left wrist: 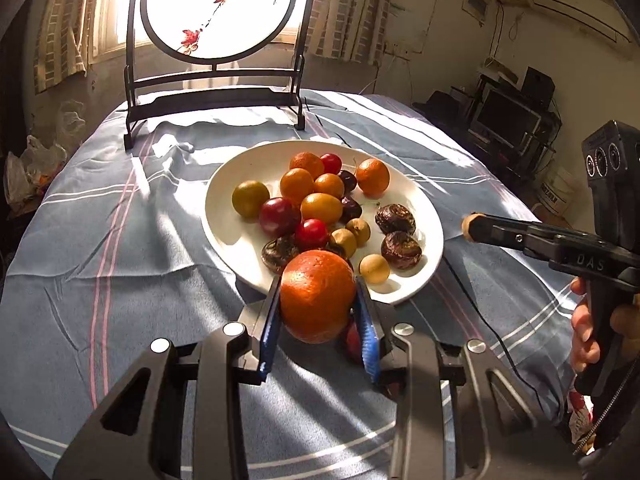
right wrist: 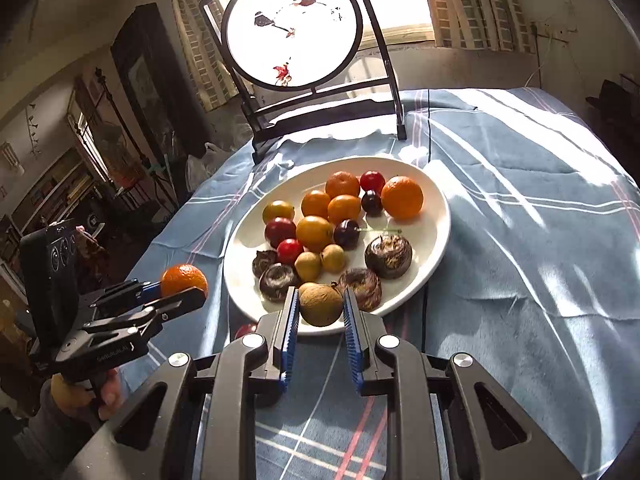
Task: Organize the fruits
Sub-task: 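Place the orange and yellow fruit on the white plate and open both tools, then grasp a red plum with the left tool while the right tool grasps a dark dried fig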
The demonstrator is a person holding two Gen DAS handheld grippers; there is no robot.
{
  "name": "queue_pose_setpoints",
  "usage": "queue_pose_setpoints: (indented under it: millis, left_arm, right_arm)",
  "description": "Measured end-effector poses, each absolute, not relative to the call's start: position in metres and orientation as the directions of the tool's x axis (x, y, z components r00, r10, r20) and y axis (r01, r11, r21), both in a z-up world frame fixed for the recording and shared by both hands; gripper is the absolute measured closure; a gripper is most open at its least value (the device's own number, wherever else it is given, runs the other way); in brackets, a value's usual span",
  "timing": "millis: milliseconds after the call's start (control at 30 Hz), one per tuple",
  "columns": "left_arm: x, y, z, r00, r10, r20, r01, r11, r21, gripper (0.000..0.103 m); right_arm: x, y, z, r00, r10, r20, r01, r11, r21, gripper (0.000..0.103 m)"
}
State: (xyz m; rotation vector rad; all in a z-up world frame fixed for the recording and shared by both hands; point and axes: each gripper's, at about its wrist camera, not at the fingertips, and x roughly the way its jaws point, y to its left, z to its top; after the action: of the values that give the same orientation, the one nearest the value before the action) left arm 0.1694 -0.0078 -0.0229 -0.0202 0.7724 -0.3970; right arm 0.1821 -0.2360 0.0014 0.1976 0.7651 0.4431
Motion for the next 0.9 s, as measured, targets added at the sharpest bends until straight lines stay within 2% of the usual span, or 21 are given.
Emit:
queue_pose_setpoints:
  millis: [167, 233, 300, 500, 567, 633, 700, 800, 900]
  left_arm:
    - [0.22, -0.027, -0.032, 0.598, -0.339, -0.726, 0.323, 0.931, -0.169, 0.069]
    - [0.231, -0.029, -0.034, 0.604, -0.306, -0.736, 0.294, 0.944, -0.152, 0.061]
    - [0.231, -0.024, -0.031, 0.61, -0.317, -0.726, 0.279, 0.944, -0.178, 0.05]
    - [0.182, -0.019, -0.02, 0.653, -0.307, -0.692, 0.31, 0.942, -0.125, 0.039]
    - [0.16, -0.017, -0.023, 0.655, -0.3, -0.694, 0.319, 0.942, -0.106, 0.035]
    - [0.14, -0.014, -0.03, 0.651, -0.292, -0.701, 0.329, 0.94, -0.086, 0.034]
    - [0.124, -0.011, -0.039, 0.634, -0.287, -0.718, 0.336, 0.939, -0.078, 0.034]
    - [0.109, -0.006, -0.05, 0.615, -0.262, -0.744, 0.325, 0.943, -0.063, 0.034]
    - [0.103, 0.004, -0.057, 0.619, -0.217, -0.755, 0.283, 0.958, -0.044, 0.034]
  right_arm:
    - [0.232, -0.228, -0.006, 0.626, 0.454, -0.634, -0.278, 0.889, 0.363, 0.079]
    - [0.239, -0.227, -0.01, 0.629, 0.452, -0.632, -0.263, 0.889, 0.374, 0.076]
    - [0.233, -0.228, -0.01, 0.638, 0.456, -0.62, -0.262, 0.886, 0.382, 0.068]
    - [0.178, -0.224, -0.016, 0.618, 0.475, -0.626, -0.323, 0.88, 0.35, 0.067]
    - [0.155, -0.215, -0.024, 0.589, 0.486, -0.646, -0.363, 0.873, 0.326, 0.061]
    - [0.135, -0.204, -0.035, 0.553, 0.493, -0.672, -0.405, 0.864, 0.3, 0.045]
    - [0.121, -0.189, -0.044, 0.528, 0.484, -0.698, -0.446, 0.857, 0.258, 0.037]
    - [0.112, -0.168, -0.052, 0.517, 0.457, -0.724, -0.483, 0.854, 0.195, 0.037]
    - [0.119, -0.152, -0.057, 0.489, 0.452, -0.746, -0.491, 0.85, 0.193, 0.037]
